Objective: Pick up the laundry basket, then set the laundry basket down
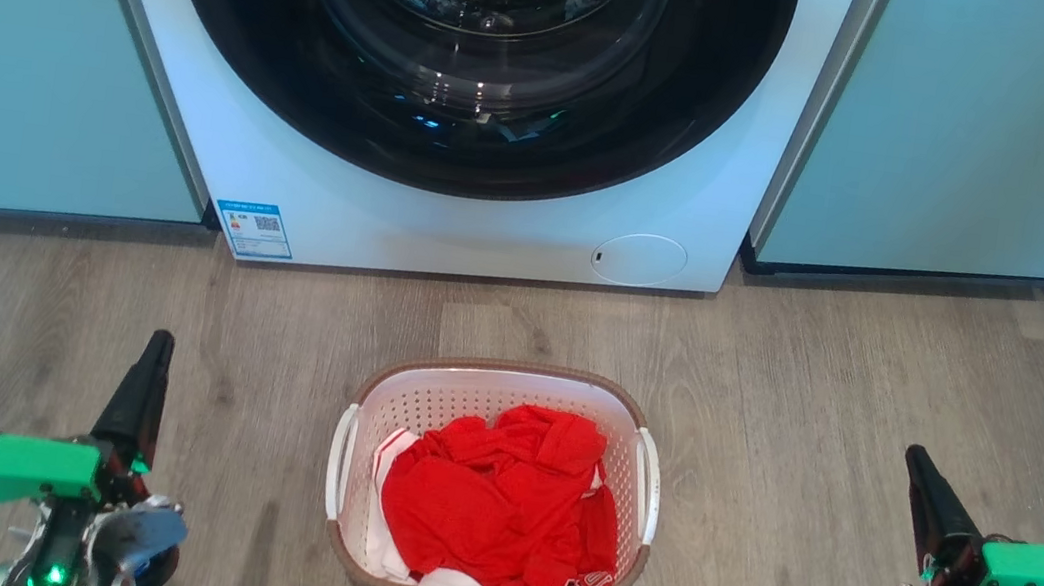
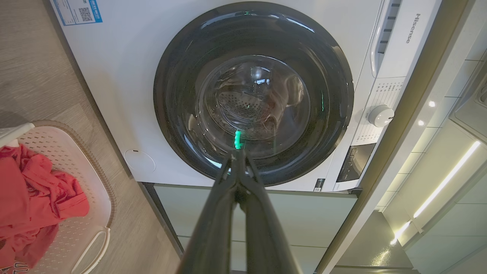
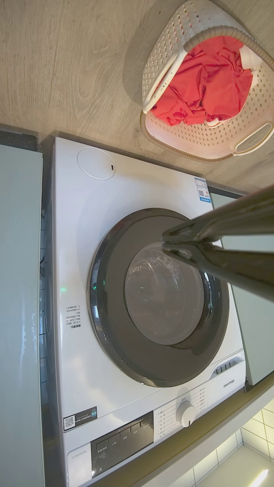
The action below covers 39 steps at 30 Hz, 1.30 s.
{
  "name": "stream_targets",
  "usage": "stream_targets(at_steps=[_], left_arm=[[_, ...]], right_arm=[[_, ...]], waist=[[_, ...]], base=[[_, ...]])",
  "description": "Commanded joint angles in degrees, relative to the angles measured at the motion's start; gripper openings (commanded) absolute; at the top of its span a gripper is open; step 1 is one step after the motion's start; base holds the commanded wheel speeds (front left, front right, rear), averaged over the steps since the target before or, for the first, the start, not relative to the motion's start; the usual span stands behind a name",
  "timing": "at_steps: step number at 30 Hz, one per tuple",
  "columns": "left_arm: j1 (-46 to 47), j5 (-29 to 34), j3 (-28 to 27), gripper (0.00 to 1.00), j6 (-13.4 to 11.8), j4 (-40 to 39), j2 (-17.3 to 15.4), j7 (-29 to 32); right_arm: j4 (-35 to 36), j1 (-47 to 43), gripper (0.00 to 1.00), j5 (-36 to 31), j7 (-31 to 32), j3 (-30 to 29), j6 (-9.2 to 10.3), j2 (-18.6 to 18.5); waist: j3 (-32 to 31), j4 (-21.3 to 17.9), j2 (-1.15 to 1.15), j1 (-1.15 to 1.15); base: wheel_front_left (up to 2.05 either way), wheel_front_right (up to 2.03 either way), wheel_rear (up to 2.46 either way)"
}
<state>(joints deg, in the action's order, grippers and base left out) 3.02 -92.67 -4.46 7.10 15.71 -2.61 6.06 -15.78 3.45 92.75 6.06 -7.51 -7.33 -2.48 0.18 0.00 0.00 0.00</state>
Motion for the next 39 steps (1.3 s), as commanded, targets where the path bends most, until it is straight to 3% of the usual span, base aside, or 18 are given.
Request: stream_targets(at_steps=[1,39], left_arm=[[3.2,0.6,-2.1,0.00,0.4,-1.7,-0.3,0.5],[3.2,0.6,-2.1,0.00,0.4,-1.7,-0.3,0.5]], right_arm=[[1.8,2.7,0.00,-0.6,0.5,0.9,-0.16,-0.4],[1.8,2.7,0.00,-0.6,0.5,0.9,-0.16,-0.4]], waist=[[0.0,0.0,0.00,0.00],[0.0,0.0,0.00,0.00]], base=[[0.00,0.00,0.00],[0.00,0.00,0.00]])
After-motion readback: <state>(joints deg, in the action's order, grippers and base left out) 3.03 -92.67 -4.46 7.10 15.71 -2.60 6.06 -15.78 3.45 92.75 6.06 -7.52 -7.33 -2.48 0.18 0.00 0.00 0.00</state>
